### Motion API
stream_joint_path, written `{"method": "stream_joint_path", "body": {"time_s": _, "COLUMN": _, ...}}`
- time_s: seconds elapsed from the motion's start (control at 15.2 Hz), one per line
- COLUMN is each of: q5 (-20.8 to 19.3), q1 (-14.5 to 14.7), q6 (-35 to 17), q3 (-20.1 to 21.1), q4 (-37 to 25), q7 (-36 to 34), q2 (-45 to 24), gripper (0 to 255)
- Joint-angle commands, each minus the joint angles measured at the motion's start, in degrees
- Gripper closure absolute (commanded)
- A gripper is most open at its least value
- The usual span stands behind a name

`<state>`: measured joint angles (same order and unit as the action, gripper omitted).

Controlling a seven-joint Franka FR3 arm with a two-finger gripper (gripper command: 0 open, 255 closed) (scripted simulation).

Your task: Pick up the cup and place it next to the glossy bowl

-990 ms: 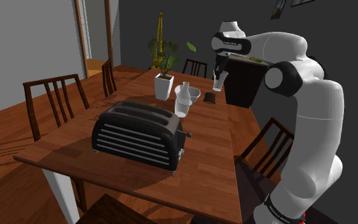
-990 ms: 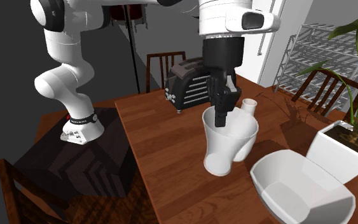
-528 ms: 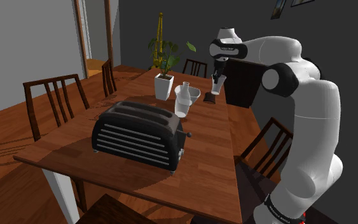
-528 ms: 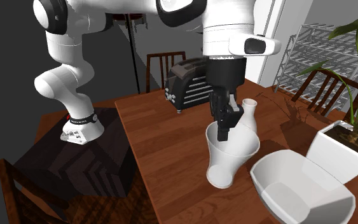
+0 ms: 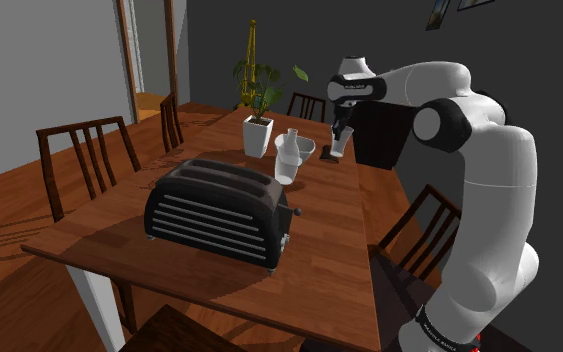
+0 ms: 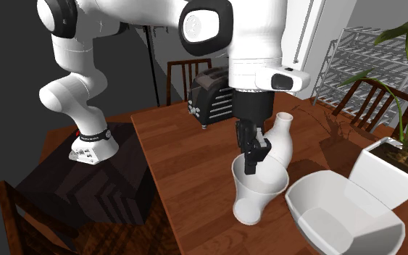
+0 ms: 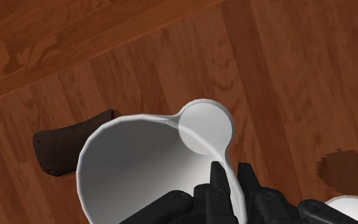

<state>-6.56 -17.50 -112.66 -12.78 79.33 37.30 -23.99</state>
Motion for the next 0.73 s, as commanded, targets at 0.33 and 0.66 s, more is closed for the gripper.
{"method": "stream_joint_path", "body": {"time_s": 0.33, "q5": -0.19, "q1": 0.07, "q6": -5.11, "q3": 0.03, "q4": 4.52, "q7": -0.79, "q2": -0.61, "gripper": 255}}
{"method": "stream_joint_path", "body": {"time_s": 0.66, "q5": -0.29, "q1": 0.09, "q6": -8.56, "q3": 0.05, "q4": 7.29, "q7": -1.33, "q2": -1.34, "gripper": 255}}
